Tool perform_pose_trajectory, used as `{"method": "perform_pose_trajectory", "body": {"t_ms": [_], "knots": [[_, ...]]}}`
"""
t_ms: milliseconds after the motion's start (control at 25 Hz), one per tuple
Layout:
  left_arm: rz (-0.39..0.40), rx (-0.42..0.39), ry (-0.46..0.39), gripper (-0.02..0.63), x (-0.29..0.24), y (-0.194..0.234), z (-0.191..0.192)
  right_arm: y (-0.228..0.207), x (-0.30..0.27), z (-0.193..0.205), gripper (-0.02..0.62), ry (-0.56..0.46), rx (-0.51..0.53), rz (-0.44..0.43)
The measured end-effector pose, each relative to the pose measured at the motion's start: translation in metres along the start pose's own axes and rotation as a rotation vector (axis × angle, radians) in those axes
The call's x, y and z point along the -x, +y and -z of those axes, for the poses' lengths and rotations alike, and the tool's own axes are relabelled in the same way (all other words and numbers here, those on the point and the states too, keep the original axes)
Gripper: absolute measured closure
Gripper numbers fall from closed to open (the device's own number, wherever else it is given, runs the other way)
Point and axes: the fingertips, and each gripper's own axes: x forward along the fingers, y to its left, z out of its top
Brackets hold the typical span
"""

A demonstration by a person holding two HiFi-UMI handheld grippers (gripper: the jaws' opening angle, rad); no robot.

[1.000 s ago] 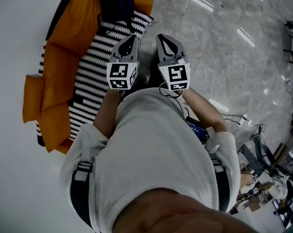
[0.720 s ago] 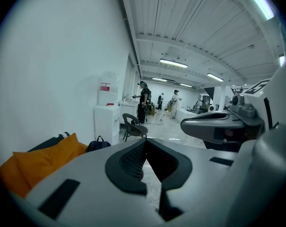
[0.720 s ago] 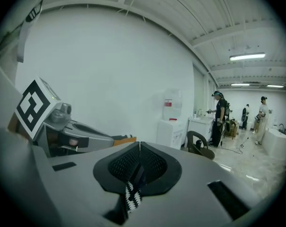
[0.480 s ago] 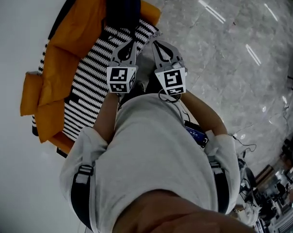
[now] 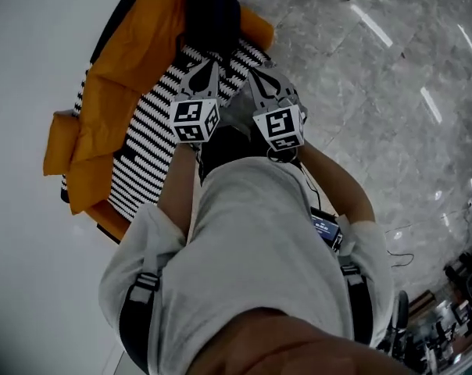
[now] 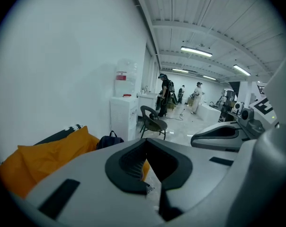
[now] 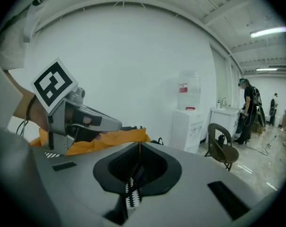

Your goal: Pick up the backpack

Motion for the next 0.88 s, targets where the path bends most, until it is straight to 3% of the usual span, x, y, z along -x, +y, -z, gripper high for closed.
{"method": "perform_pose_trajectory", "body": {"t_ms": [440,880], "knots": [[-0.094,0.017,0.051,0.594,-0.024,0.057,0.014,-0.014,-0.056,0.005,0.556,0.05,0.002,-0.052],[-0.049,0.093,0.097,0.594,-0.091,0.123,0.021,-0.029,-0.146,0.004,0.555,0.143,0.059,-0.066]]}}
